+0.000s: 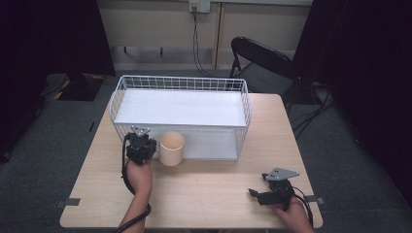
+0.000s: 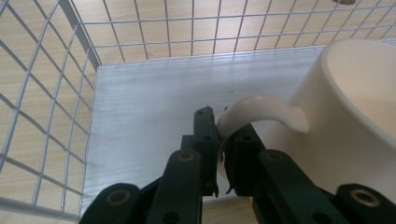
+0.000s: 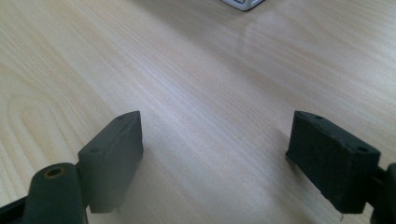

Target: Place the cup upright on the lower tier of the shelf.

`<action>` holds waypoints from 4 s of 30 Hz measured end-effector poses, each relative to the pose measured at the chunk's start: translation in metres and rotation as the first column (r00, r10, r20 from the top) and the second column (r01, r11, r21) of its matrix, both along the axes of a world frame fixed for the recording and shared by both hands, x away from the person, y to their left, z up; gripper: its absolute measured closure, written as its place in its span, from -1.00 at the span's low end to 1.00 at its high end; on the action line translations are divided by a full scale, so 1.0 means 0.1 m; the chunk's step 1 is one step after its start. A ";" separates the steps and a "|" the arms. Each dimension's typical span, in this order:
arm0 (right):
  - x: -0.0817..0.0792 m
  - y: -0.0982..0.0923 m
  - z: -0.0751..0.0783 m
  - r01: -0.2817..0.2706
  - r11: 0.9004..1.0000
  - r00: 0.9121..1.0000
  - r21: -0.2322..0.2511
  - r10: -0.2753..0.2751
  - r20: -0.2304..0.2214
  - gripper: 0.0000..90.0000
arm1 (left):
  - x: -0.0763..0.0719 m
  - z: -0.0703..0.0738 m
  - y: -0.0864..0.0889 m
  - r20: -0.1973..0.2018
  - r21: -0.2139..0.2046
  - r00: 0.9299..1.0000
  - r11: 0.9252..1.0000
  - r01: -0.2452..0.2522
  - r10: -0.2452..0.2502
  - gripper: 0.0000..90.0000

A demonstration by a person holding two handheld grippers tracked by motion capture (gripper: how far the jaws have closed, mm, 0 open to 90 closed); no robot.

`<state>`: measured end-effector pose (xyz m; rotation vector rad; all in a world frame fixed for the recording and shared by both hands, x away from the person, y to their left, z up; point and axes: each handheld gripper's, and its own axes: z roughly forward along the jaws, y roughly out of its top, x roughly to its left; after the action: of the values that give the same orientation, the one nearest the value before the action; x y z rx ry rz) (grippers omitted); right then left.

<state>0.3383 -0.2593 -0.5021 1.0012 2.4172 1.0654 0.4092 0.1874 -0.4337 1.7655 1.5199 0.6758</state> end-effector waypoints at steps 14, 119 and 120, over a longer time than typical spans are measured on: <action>0.00 0.00 0.00 0.000 1.000 1.000 0.000 0.000 0.000 -0.61 | 0.01 -0.03 0.03 0.011 0.004 0.999 0.999 -0.034 0.034 0.86; -0.01 0.00 0.00 -0.005 1.000 1.000 0.002 0.005 -0.001 -0.61 | -0.04 -0.11 0.08 -0.030 -0.063 0.998 0.996 -0.055 0.053 0.28; -0.01 0.00 0.00 -0.005 1.000 1.000 0.001 0.005 -0.001 -0.61 | -0.04 -0.10 0.08 -0.033 -0.060 0.998 0.997 -0.052 0.050 0.28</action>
<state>0.3373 -0.2593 -0.5021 0.9962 2.4215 1.0689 0.4052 0.1955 -0.4442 1.7044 1.5945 0.6233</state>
